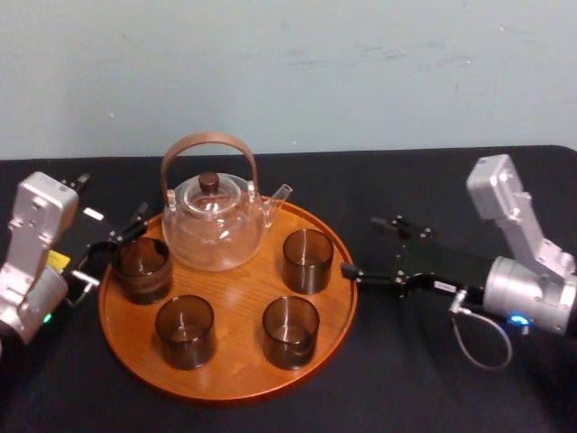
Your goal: Pick up the glass from the table and place it on the tray.
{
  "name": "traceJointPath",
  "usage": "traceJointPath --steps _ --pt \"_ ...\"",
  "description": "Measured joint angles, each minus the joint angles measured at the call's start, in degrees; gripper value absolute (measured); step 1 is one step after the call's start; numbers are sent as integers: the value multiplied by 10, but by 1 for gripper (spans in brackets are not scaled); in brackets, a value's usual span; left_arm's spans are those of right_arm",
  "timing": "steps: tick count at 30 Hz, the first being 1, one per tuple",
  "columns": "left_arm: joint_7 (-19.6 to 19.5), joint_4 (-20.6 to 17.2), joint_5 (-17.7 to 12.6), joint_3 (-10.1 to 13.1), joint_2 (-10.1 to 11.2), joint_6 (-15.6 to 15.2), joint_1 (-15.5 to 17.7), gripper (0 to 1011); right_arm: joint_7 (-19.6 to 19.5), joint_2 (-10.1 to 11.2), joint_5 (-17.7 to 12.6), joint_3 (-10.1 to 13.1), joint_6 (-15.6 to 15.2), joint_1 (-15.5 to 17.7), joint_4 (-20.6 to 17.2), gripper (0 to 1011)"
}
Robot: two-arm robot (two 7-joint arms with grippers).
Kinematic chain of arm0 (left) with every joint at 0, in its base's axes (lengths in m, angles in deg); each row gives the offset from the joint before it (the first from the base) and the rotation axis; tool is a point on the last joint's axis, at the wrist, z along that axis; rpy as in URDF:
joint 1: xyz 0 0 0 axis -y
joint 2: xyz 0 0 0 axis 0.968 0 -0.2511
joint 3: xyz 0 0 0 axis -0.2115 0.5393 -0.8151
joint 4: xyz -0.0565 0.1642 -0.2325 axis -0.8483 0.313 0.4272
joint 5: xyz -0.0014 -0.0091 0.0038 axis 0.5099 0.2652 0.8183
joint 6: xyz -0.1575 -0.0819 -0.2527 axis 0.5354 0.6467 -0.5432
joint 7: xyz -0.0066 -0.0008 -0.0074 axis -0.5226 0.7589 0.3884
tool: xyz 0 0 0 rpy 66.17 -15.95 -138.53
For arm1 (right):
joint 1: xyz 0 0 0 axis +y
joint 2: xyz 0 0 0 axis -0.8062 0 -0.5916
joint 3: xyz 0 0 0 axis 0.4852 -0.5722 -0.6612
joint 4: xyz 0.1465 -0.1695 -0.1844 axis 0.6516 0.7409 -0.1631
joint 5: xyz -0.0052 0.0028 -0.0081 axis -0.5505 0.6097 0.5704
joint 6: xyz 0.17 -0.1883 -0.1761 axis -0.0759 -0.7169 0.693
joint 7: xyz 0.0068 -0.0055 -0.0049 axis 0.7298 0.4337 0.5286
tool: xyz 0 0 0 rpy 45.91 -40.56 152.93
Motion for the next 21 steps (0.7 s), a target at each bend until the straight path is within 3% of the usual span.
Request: traceJointPath --steps 5,9,14,21 --pt "0 0 0 0 0 0 0 1001 -18 20 -15 26 16 29 -28 1002" --pt "0 0 0 0 0 0 0 1001 -37 23 -18 42 26 44 -40 1002" --pt "0 0 0 0 0 0 0 1001 -101 2 -14 76 49 76 -54 1002" --pt "0 0 0 0 0 0 0 1001 -164 -33 5 101 70 98 -52 1002"
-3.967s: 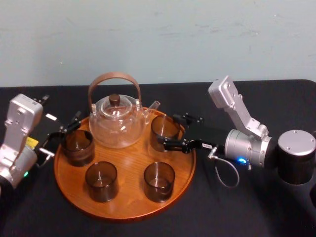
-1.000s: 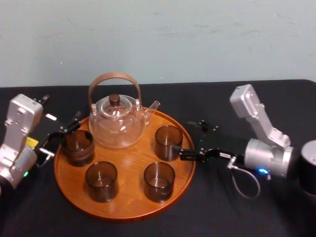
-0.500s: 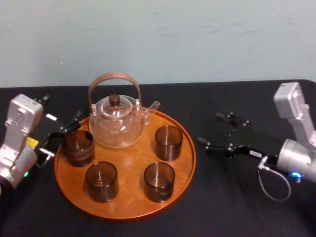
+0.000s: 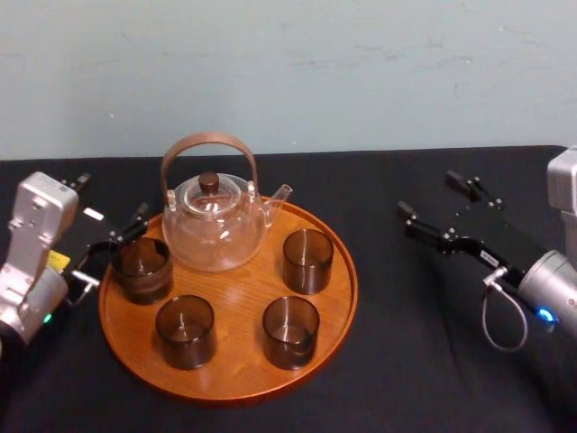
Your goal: Pick up the glass from the table and place it on the tray.
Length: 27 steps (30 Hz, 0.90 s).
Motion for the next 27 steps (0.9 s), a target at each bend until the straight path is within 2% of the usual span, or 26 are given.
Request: traceJointPath --steps 4,13,18,27 --pt "0 0 0 0 0 0 0 1002 -30 -23 18 8 12 4 11 1002" --pt "0 0 0 0 0 0 0 1001 -49 -50 42 13 15 -2 43 1002" --pt "0 0 0 0 0 0 0 1001 -49 -58 49 17 12 -4 51 1002" --pt "0 0 0 0 0 0 0 1001 -49 -56 48 16 11 -4 50 1002"
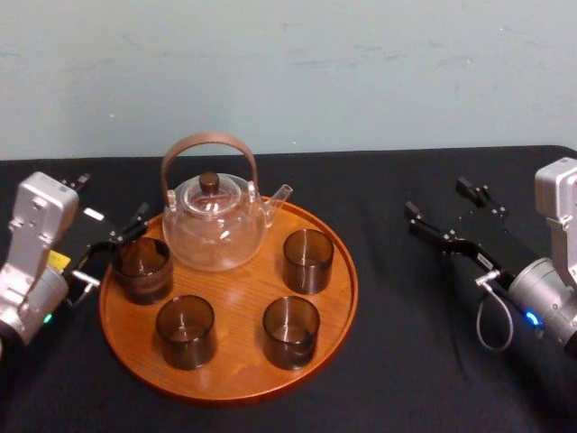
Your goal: Pick up the glass from the table and place it on the tray.
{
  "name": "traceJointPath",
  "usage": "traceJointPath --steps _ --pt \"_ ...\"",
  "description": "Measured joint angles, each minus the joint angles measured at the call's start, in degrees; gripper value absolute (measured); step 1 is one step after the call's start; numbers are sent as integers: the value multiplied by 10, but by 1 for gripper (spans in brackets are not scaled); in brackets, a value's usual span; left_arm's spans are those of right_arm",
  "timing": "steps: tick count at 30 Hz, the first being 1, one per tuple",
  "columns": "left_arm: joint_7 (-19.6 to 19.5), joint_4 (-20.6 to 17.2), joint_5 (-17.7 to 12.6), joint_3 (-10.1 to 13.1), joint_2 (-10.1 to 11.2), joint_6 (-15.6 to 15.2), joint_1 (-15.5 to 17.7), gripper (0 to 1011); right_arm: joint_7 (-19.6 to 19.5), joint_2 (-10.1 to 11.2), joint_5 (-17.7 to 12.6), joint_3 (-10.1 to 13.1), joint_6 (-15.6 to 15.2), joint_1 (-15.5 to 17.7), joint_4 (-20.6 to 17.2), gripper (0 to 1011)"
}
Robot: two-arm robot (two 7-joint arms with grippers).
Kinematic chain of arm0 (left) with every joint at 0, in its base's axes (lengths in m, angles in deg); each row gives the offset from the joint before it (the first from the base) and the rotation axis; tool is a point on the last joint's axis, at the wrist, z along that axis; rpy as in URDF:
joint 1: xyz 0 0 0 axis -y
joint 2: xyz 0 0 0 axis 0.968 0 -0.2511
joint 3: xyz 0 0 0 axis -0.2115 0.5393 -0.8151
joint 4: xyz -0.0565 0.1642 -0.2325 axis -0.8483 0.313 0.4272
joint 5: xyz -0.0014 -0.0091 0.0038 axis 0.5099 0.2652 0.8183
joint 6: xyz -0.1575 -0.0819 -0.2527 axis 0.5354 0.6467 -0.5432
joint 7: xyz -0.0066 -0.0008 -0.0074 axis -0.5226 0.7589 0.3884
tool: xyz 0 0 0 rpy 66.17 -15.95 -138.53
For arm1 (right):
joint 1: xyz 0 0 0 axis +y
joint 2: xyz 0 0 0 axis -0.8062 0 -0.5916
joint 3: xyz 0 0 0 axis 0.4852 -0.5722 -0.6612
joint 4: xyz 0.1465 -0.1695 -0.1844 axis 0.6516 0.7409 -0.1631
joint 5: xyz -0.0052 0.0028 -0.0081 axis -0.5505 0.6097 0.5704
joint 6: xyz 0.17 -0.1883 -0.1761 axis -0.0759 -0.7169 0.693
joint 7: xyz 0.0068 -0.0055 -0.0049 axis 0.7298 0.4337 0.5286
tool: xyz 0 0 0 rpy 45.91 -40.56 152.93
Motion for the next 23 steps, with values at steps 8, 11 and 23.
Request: traceJointPath --steps 8,11,23 --pt "0 0 0 0 0 0 0 1001 0 1 -2 -1 0 0 -2 1002" --pt "0 0 0 0 0 0 0 1001 1 1 -2 -1 0 0 -2 1002" --pt "0 0 0 0 0 0 0 1001 1 2 -3 -1 0 1 -3 1002"
